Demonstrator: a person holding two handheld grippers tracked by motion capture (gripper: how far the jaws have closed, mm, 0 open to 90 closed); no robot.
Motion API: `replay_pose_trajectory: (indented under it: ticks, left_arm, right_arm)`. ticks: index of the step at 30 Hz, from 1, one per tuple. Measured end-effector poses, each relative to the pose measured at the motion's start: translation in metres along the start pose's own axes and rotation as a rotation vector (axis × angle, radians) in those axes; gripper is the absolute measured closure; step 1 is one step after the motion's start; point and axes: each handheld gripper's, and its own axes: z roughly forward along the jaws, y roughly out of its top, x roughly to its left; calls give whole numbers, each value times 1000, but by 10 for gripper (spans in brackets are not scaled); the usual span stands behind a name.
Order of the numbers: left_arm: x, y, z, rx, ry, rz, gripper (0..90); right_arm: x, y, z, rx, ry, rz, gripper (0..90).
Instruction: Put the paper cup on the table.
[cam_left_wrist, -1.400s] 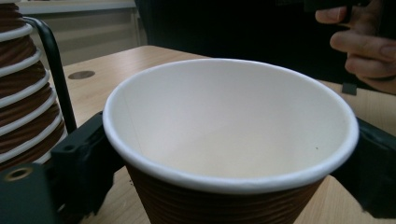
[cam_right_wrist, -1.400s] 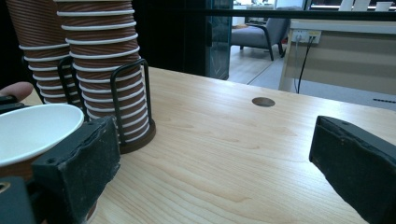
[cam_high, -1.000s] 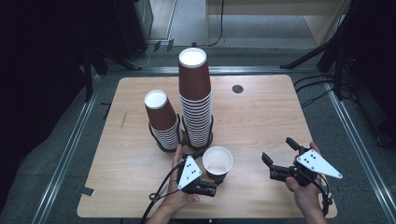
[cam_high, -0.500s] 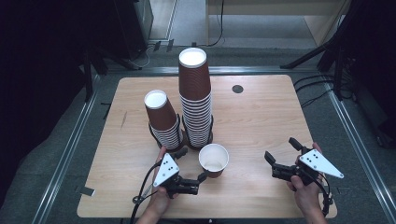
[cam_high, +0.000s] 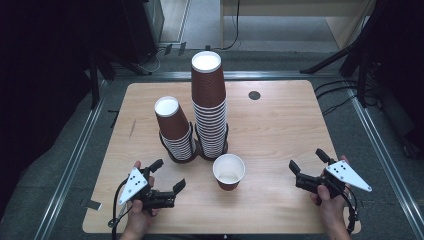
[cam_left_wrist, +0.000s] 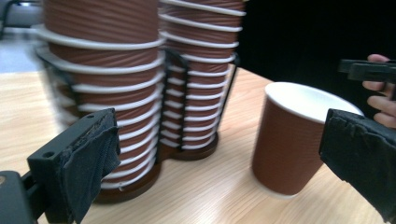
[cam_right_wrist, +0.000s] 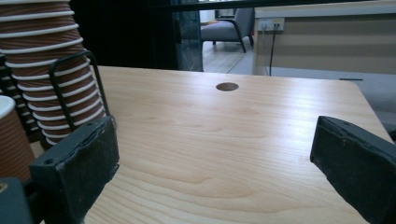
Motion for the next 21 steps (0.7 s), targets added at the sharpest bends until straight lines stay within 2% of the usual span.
replay_pose_trajectory:
  ticks: [6, 8, 14, 16, 19, 21]
  left_arm:
    - [23, -1, -19, -18, 75, -29, 0]
    - [32, -2, -26, -12, 104, -24, 0]
    - [57, -8, -48, 4, 226, -4, 0]
    - [67, -13, -56, 10, 265, -17, 0]
    - [81, -18, -64, 2, 302, -64, 0]
    - [82, -19, -63, 6, 318, -59, 0]
  right_arm:
    - [-9, -7, 0, 24, -42, 7, 11]
    - [-13, -10, 1, 34, -62, 10, 11]
    - [-25, -21, 2, 71, -112, 23, 12]
    - [-27, -22, 3, 76, -119, 23, 12]
    - [-27, -23, 4, 81, -123, 29, 12]
    - [-28, -23, 5, 79, -124, 29, 11]
